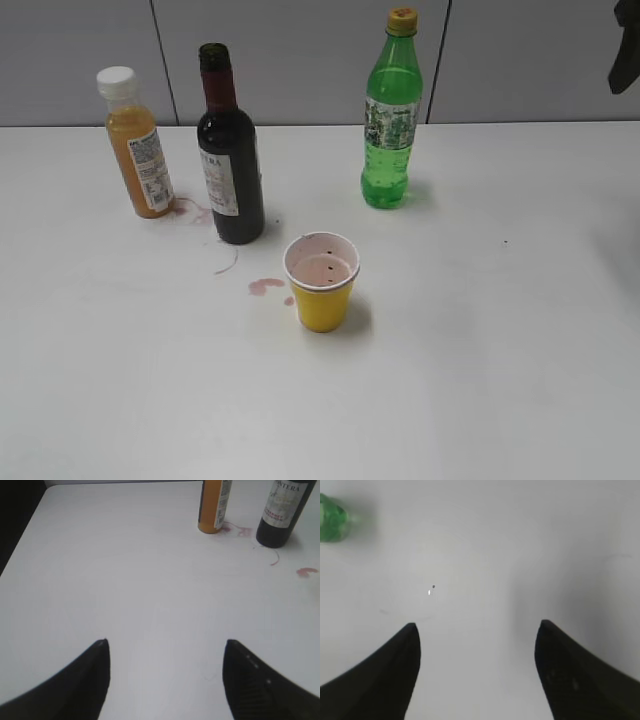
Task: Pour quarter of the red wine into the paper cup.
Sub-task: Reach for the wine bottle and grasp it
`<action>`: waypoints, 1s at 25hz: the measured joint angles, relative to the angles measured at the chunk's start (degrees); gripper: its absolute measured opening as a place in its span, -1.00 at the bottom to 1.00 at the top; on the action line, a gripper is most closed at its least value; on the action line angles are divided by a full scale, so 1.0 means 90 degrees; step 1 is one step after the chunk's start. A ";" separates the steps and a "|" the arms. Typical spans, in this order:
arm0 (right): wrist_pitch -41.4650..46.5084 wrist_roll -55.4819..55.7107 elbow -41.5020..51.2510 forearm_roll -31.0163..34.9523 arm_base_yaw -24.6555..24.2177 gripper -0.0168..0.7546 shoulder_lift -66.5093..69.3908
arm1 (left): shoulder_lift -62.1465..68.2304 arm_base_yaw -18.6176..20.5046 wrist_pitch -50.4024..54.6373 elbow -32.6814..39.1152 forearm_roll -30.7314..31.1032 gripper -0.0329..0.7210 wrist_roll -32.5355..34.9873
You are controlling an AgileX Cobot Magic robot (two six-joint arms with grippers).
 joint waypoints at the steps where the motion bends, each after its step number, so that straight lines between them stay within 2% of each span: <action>1: 0.0013 0.0007 0.0079 0.0014 0.0002 0.44 -0.0110 | 0.0000 0.0000 0.0000 0.0000 0.0000 0.46 0.0000; 4: 0.0020 0.0043 0.0715 0.0137 0.0009 0.44 -0.0750 | 0.0000 0.0000 0.0000 0.0000 0.0000 0.46 0.0000; 14: 0.0120 -0.0148 0.4353 0.0007 0.0009 0.44 -0.4187 | 0.0000 0.0000 0.0000 0.0000 0.0000 0.46 0.0004; 25: -0.0077 -0.0153 0.6766 -0.0002 0.0009 0.44 -0.7801 | 0.0000 0.0000 0.0000 0.0000 0.0000 0.46 0.0004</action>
